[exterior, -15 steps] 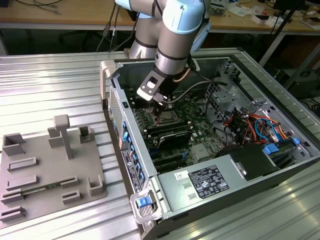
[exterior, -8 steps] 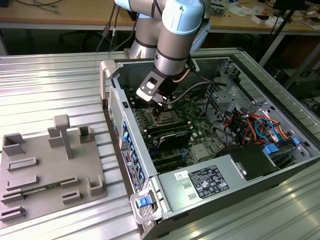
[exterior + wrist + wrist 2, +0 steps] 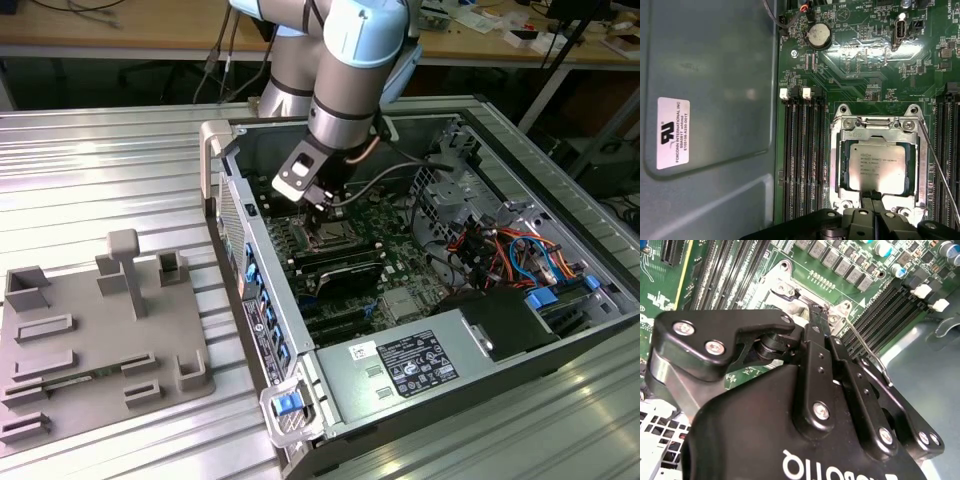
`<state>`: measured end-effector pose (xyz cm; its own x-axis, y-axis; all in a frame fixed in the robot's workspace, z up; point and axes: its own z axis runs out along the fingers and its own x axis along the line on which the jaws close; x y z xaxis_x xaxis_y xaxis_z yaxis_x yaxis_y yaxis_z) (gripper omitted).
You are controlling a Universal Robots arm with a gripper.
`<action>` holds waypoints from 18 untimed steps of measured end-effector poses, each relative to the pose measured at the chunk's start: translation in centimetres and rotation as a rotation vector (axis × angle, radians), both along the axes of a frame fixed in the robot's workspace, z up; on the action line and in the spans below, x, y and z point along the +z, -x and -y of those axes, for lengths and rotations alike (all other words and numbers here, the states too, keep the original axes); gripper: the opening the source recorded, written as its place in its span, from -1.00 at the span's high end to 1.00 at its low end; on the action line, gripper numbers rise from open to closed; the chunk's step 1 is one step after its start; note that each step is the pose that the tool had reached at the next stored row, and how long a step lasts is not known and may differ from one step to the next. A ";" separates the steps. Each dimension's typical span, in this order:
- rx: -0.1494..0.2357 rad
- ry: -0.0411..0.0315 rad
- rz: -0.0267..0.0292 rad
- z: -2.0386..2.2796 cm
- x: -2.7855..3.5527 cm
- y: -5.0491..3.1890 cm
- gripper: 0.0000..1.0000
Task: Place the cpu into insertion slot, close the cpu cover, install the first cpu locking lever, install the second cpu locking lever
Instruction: 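Close the cpu cover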
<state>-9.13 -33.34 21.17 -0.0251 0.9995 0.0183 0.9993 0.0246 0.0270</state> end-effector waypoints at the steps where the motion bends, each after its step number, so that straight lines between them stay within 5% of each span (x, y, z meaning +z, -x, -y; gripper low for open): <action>1: 0.000 0.0000 0.0000 0.00 0.05 0.00 0.79; 4: 0.000 0.0001 0.0000 0.00 0.12 -0.11 0.79; 12: 0.000 0.0000 -0.0002 0.00 0.11 -2.04 0.79; 18: 0.000 0.0001 -0.0004 0.00 0.11 -2.16 0.79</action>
